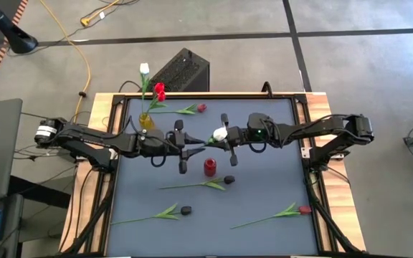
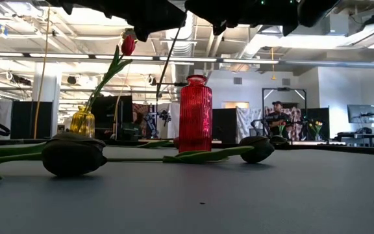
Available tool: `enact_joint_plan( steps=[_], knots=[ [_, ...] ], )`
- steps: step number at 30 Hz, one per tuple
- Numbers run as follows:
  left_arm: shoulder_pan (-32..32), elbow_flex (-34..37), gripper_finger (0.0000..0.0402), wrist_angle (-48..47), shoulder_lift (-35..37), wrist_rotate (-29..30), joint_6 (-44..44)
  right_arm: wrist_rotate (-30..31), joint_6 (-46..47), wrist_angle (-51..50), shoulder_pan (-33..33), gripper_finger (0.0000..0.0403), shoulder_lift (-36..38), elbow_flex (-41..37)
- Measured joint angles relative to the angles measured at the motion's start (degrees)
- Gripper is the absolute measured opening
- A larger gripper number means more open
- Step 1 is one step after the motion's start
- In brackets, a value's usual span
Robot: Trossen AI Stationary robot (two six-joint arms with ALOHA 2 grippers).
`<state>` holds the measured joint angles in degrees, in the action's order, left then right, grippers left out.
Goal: Sort flowers into vase by color
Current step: Put the black tulip into the yellow vase
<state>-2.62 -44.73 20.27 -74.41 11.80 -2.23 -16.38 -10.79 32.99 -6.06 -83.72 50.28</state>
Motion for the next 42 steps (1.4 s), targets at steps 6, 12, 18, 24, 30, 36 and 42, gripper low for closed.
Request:
enact_joint_plan(
  steps=[6, 12, 18, 24, 30, 36, 42],
  knots=[
    [0.2, 0.0, 0.0023, 0.0, 0.0, 0.0, 0.1, 0.0, -0.1, -0.2, -0.1, 0.0029, 0.0, 0.0],
    [0.2, 0.0, 0.0005, -0.1, 0.0, 0.0, -0.1, 0.0, -0.2, -0.5, 0.0, 0.0051, 0.0, 0.0],
    [0.2, 0.0, 0.0002, 0.1, 0.0, 0.1, -0.1, 0.0, -0.2, -0.6, -0.2, 0.0075, 0.0, 0.0],
    [0.2, 0.0, 0.0, 0.1, 1.7, 2.6, -1.0, 0.0, -0.2, -2.0, -1.1, 0.0122, 1.0, 0.0],
    [0.2, 0.0, 0.0, -2.3, 9.2, 3.4, -3.3, 0.0, -0.2, -8.6, -2.7, 0.0166, 4.4, 0.0],
    [0.2, 0.0, 0.0, -10.6, 18.7, 10.4, -5.1, 0.0, -0.1, -17.7, -3.9, 0.018, 6.2, 0.0],
    [0.2, 0.0, 0.0, -18.9, 26.4, 19.8, -6.1, 0.0, 0.0, -27.5, -3.8, 0.0178, 6.2, 0.0]
  ],
)
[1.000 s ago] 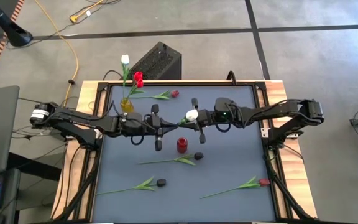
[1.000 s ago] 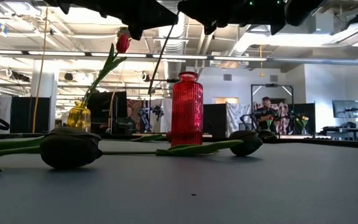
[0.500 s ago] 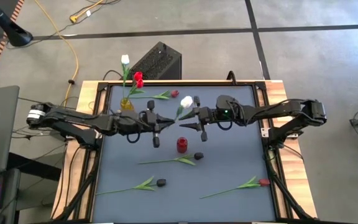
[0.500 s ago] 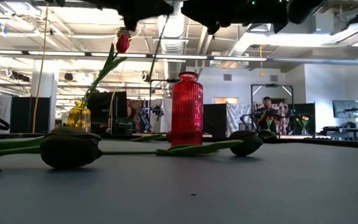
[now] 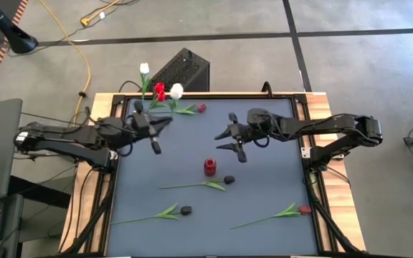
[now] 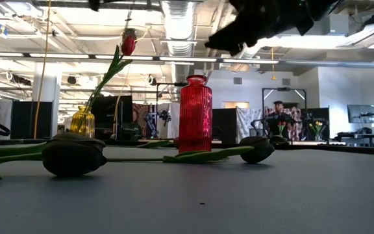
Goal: Sort flowers into vase by color
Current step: Put the black tulip into the yellow vase
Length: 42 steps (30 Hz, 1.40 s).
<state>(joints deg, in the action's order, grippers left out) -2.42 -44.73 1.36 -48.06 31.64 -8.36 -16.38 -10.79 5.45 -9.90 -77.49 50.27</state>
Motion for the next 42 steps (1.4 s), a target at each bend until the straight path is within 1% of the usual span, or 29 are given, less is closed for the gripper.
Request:
enact_joint_plan(
  steps=[3, 8, 12, 16, 19, 22, 24, 28, 34, 37, 42],
  knots=[
    [0.0, 0.0, 0.0, -3.8, 3.4, 4.0, 0.3, -0.6, 0.5, -3.1, 0.1, 0.0176, 0.0, 0.0],
    [0.0, 0.0, 0.0, -9.1, 8.8, 6.7, 1.4, -1.8, 0.7, -6.4, 0.2, 0.0176, 0.0, 0.0],
    [0.0, 0.0, 0.0, -13.5, 12.3, 13.8, 1.4, -1.8, 0.7, -8.4, 0.2, 0.0176, 0.0, 0.0],
    [0.0, 0.0, 0.0, -15.5, 14.0, 20.3, 2.0, -1.8, 0.9, -6.5, 0.8, 0.0176, 0.0, -2.2],
    [0.2, 0.0, 0.0, -15.8, 14.4, 21.4, 2.0, -1.8, 1.1, -4.7, 1.1, 0.0176, -0.1, -4.5],
    [2.4, 0.0, 0.0, -15.8, 14.4, 20.8, 2.0, -1.8, 1.4, -1.3, 1.2, 0.0176, -0.1, -6.6],
    [5.0, 0.6, 0.0, -14.7, 14.3, 19.1, 2.0, -1.8, 1.4, -1.3, 1.0, 0.0176, -0.1, -6.7],
    [12.0, 5.5, 0.0, -7.5, 14.8, 13.1, 0.5, -1.8, 1.3, 1.5, 0.3, 0.0175, -0.1, -6.7],
    [21.1, 7.8, 0.0, -8.7, 17.4, 6.8, 3.2, -1.7, 0.8, 2.4, -0.1, 0.0175, -0.1, -6.7],
    [24.4, 9.4, 0.0, -7.6, 18.6, 2.3, 4.3, -1.7, 0.0, 2.6, -0.4, 0.0175, -0.1, -6.7],
    [28.8, 13.8, 0.0, -7.1, 19.7, -1.1, 7.0, -1.7, 0.0, 2.7, -0.8, 0.0175, -0.1, -6.7]
  ],
)
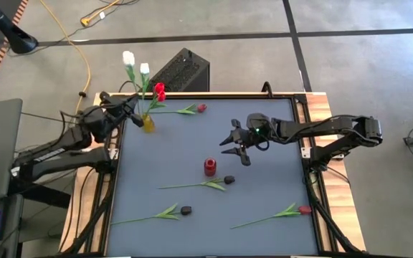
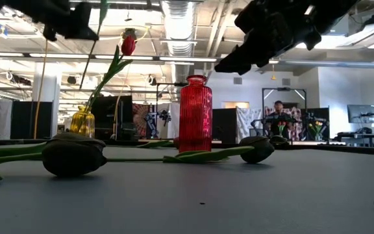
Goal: Sort flowers into vase by color
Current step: Put the black tulip into the yellow vase
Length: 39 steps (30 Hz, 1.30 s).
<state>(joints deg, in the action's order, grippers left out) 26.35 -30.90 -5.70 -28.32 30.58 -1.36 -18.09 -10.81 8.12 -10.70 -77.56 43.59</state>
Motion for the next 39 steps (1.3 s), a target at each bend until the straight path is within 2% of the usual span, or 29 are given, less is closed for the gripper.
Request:
enact_joint_plan(
  steps=[8, 13, 20, 31, 39],
  knots=[
    [5.6, 5.4, 0.0, 6.1, 0.3, -4.2, -1.1, 0.0, -0.1, -0.1, 0.0, 0.0175, 0.0, 0.0],
    [9.1, 5.6, 0.0, 6.8, 0.2, -8.9, -0.7, 0.0, 0.1, -0.1, 0.0, 0.0175, 0.0, 0.0],
    [12.2, 5.6, 0.0, 6.6, 0.2, -12.4, 0.7, 0.0, 0.3, -0.1, 0.0, 0.0175, 0.0, 0.0],
    [13.4, 6.3, 0.0, 6.8, 0.2, -13.8, 2.6, 0.0, 0.9, -0.1, 0.0, 0.0175, 0.0, 0.0],
    [13.7, 12.2, 0.0, 13.3, 0.2, -12.9, 3.7, 0.0, 1.0, -0.3, 0.1, 0.0175, 0.0, 0.0]
  ],
)
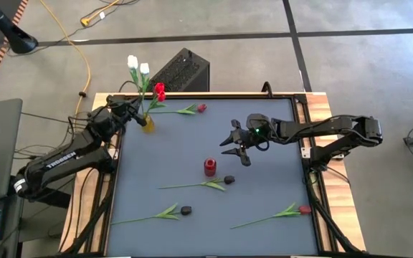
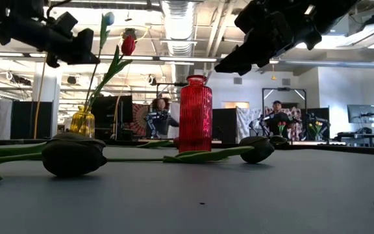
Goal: Sort flowers into vase by color
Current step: Put the black tulip into the yellow vase
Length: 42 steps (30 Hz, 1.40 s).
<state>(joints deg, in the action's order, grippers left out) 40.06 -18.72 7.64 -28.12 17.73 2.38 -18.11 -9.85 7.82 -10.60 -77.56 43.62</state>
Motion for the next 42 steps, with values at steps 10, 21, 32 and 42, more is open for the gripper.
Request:
enact_joint_plan(
  steps=[10, 21, 32, 42],
  knots=[
    [4.0, 2.3, 0.0, -1.9, 0.0, 0.5, 2.1, 0.0, 0.0, 0.0, 0.1, 0.0175, 0.0, 0.0],
    [5.7, 2.3, 0.0, -3.3, -2.2, -0.2, 7.5, 0.0, 0.0, 0.0, 0.1, 0.0175, 0.0, 0.0],
    [5.7, 2.3, 0.0, -4.5, -3.8, -0.7, 10.5, 0.0, 0.0, -0.1, 0.1, 0.0175, 0.0, 0.0],
    [5.5, 2.3, 0.0014, -7.8, -3.7, -2.0, 11.4, 0.0, 0.0, -0.1, 0.1, 0.0175, 0.0, 0.0]
  ],
)
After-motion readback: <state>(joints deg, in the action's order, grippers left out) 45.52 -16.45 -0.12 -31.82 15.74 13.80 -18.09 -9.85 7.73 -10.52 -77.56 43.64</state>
